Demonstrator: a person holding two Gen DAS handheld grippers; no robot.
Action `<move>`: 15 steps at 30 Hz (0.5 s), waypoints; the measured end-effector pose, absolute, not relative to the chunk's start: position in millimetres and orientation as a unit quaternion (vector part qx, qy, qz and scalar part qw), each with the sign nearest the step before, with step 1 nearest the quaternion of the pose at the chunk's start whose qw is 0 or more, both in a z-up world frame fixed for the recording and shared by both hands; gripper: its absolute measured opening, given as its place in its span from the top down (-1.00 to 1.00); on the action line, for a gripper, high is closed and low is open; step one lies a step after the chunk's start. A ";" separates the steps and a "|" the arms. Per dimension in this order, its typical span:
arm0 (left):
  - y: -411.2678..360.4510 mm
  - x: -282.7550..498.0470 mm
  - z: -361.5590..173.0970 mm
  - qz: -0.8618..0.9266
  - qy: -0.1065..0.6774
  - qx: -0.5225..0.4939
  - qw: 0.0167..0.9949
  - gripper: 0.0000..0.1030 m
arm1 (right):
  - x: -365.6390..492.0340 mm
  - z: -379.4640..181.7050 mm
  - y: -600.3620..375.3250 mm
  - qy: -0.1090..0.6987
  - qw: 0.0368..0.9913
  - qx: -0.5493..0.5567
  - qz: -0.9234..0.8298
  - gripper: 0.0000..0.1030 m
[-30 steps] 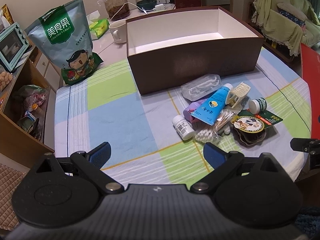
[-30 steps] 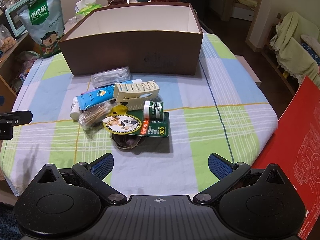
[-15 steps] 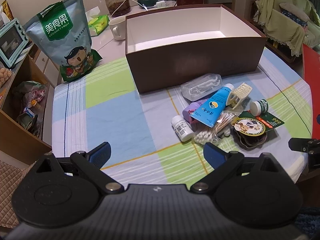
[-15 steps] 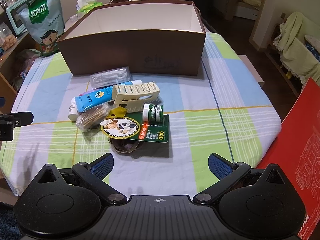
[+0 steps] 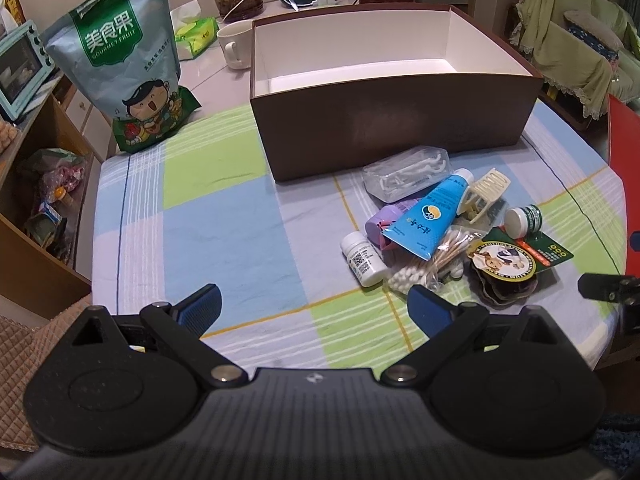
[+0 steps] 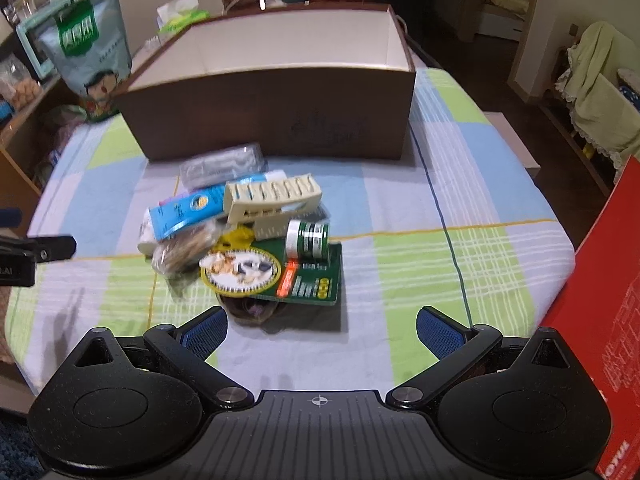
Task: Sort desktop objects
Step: 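Move both tools toward the pile of items in front of the box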
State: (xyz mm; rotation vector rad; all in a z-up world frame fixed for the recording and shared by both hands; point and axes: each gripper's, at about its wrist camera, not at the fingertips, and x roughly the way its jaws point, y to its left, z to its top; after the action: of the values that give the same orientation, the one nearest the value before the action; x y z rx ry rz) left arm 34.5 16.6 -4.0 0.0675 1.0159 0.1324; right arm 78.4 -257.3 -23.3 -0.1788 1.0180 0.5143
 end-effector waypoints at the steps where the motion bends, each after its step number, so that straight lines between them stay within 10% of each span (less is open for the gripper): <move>1: 18.3 35.9 -5.1 0.063 0.487 0.030 0.871 -0.91 | 79.6 -22.9 -259.2 0.476 0.841 -0.080 0.245 -1.00; 15: 31.6 56.2 -19.2 0.047 0.490 0.017 0.870 -0.90 | 111.7 -40.1 -257.4 0.506 0.825 -0.059 0.245 -0.99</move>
State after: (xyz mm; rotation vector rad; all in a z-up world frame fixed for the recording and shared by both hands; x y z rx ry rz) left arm 56.2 31.6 -19.2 0.0361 1.0246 0.0977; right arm 111.7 -257.4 -40.1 -0.1245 1.0746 0.5210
